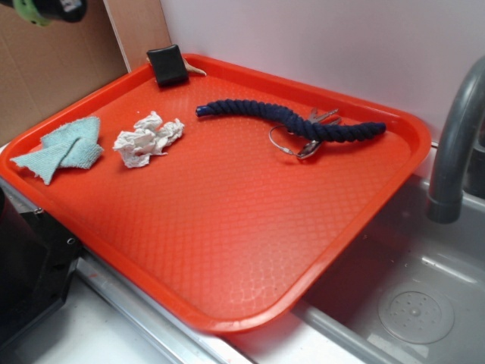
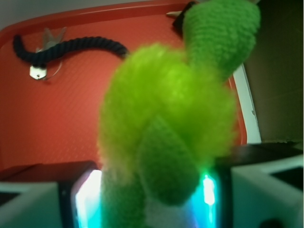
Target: Grab the green animal.
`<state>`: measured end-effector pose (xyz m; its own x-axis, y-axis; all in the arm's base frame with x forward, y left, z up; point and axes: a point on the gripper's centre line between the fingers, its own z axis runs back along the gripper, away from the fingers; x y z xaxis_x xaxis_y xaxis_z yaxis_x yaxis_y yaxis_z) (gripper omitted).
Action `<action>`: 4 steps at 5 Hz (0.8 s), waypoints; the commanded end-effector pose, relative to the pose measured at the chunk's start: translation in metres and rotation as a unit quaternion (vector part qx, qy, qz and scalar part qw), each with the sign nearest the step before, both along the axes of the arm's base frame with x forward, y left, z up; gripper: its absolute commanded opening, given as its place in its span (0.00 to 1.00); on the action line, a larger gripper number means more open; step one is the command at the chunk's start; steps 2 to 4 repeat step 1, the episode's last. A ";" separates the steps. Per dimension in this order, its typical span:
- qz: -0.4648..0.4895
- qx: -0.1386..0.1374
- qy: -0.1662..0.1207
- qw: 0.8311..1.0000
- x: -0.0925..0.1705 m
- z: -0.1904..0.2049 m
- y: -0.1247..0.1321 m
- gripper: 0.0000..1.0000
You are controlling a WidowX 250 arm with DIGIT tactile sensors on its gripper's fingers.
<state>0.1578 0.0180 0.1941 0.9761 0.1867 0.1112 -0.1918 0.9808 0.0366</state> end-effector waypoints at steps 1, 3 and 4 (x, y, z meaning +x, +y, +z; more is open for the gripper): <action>0.036 -0.009 0.017 0.999 0.007 0.004 -0.002 0.00; 0.036 -0.009 0.017 0.999 0.007 0.004 -0.002 0.00; 0.036 -0.009 0.017 0.999 0.007 0.004 -0.002 0.00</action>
